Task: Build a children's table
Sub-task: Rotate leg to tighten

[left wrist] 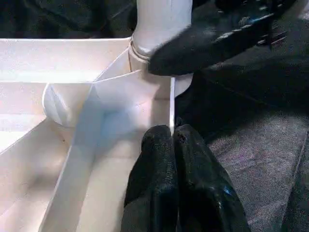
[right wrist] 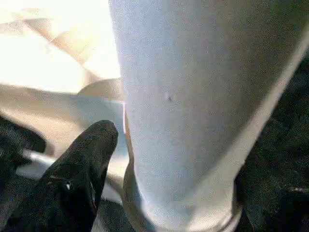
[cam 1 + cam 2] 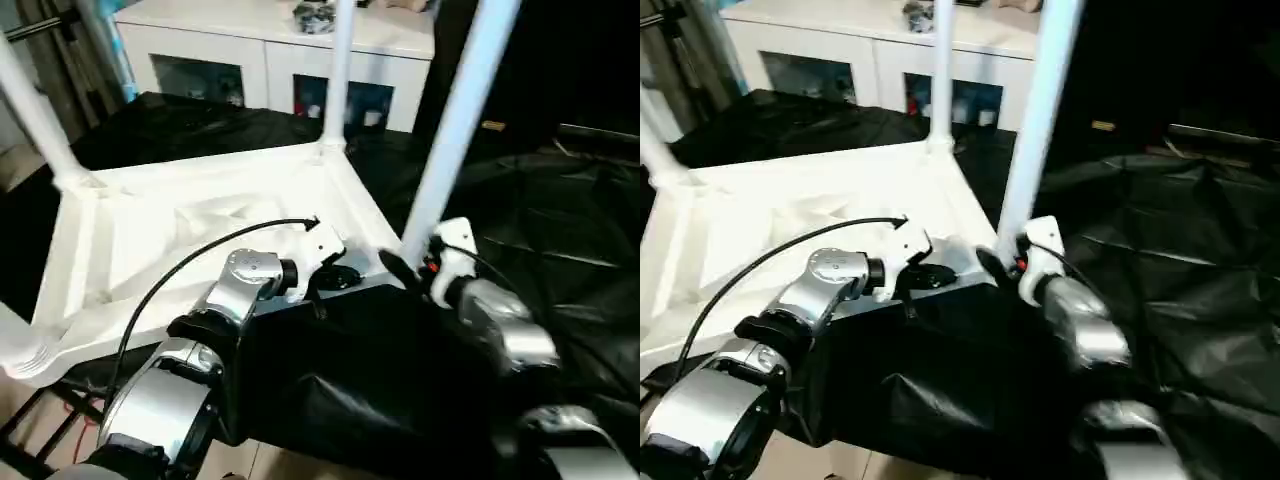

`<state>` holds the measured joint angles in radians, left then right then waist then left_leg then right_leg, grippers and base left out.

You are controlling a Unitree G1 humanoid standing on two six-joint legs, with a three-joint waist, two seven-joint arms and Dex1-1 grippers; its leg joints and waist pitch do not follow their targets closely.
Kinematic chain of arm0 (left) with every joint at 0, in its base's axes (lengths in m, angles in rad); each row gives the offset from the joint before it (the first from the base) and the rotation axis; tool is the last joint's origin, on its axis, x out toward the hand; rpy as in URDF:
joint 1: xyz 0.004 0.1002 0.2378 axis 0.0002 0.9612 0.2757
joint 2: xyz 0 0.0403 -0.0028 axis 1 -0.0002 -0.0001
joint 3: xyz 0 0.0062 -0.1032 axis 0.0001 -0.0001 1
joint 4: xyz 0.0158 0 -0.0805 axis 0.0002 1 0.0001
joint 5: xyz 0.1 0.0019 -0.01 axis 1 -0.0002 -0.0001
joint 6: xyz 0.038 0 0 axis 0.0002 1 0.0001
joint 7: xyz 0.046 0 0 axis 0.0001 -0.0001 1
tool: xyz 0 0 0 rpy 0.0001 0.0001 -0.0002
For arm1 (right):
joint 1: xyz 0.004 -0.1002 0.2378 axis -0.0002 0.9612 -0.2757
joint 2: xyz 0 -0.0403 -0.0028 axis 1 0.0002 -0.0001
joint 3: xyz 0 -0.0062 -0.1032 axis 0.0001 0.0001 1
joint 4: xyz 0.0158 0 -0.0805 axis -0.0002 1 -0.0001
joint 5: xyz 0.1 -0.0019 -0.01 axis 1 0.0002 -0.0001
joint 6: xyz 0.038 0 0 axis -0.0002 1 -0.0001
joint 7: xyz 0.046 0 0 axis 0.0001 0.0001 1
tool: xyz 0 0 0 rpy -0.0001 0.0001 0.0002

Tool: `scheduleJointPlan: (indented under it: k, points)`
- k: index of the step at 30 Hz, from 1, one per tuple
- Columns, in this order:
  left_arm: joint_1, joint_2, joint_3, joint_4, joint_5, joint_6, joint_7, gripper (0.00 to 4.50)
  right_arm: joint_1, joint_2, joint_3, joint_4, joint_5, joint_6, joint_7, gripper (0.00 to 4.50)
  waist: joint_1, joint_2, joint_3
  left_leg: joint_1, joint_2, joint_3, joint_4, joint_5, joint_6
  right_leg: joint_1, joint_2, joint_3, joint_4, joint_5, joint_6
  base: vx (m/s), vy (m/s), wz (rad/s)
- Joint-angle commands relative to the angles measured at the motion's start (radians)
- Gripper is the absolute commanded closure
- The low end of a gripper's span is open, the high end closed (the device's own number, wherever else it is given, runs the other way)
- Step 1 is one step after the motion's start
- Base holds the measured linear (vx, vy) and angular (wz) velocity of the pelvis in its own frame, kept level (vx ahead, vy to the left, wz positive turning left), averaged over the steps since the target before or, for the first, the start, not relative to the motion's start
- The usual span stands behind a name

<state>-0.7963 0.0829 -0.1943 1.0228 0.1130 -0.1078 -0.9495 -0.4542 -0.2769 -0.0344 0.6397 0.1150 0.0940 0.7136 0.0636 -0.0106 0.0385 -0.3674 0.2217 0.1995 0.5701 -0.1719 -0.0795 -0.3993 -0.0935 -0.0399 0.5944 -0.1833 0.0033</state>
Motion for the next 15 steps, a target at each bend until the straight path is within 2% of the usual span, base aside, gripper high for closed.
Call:
scheduleJointPlan:
  k: [1, 2, 4, 5, 6, 11, 15]
  points:
    - [-0.021, -0.028, 0.007, -0.021, -0.011, -0.029, 0.023, 4.50, 0.054, -0.013, 0.069, -0.023, 0.010, 0.009, 0.144, 0.82, 0.000, -0.007, -0.055, 0.017, 0.008, 0.001, -0.058, -0.248, 0.056, 0.038, -0.033, 0.026, -0.073, -0.142, -0.221, 0.000, 0.000, 0.00]
    - [-0.021, -0.028, 0.008, -0.021, -0.012, -0.029, 0.020, 4.50, 0.064, -0.040, 0.061, -0.038, 0.017, 0.007, 0.173, 0.82, 0.003, -0.007, -0.055, 0.011, 0.007, 0.000, -0.057, -0.229, 0.067, 0.043, -0.034, 0.024, -0.069, -0.118, -0.229, 0.000, 0.000, 0.00]
    - [-0.020, -0.028, 0.008, -0.022, -0.012, -0.030, 0.016, 4.50, 0.090, -0.100, 0.045, -0.079, 0.041, 0.022, 0.243, 0.82, 0.009, -0.010, -0.054, 0.012, 0.008, 0.000, -0.056, -0.217, 0.077, 0.047, -0.032, 0.022, -0.069, -0.110, -0.229, 0.000, 0.000, 0.00]
    - [-0.020, -0.028, 0.008, -0.022, -0.012, -0.030, 0.016, 4.50, 0.091, -0.102, 0.044, -0.080, 0.042, 0.022, 0.246, 0.82, 0.014, -0.009, -0.054, 0.012, 0.008, 0.002, -0.055, -0.225, 0.085, 0.045, -0.034, 0.022, -0.070, -0.123, -0.232, 0.000, 0.000, 0.00]
    - [-0.020, -0.026, 0.007, -0.022, -0.013, -0.031, 0.013, 4.50, 0.108, -0.139, 0.028, -0.106, 0.056, 0.032, 0.284, 0.82, 0.016, -0.010, -0.054, 0.009, 0.008, 0.000, -0.056, -0.225, 0.084, 0.047, -0.034, 0.021, -0.070, -0.136, -0.227, 0.000, 0.000, 0.00]
    - [-0.016, -0.022, 0.003, -0.025, -0.019, -0.032, 0.000, 4.50, 0.158, -0.225, -0.016, -0.173, 0.117, 0.085, 0.357, 0.82, 0.023, -0.013, -0.052, 0.010, 0.010, 0.000, -0.056, -0.246, 0.082, 0.044, -0.034, 0.019, -0.078, -0.207, -0.208, 0.000, 0.000, 0.00]
    - [-0.012, -0.020, 0.000, -0.028, -0.020, -0.037, -0.012, 4.50, 0.186, -0.246, -0.020, -0.216, 0.143, 0.109, 0.384, 0.82, 0.023, -0.012, -0.054, 0.007, 0.009, -0.001, -0.054, -0.224, 0.085, 0.044, -0.035, 0.018, -0.076, -0.192, -0.209, 0.000, 0.000, 0.00]
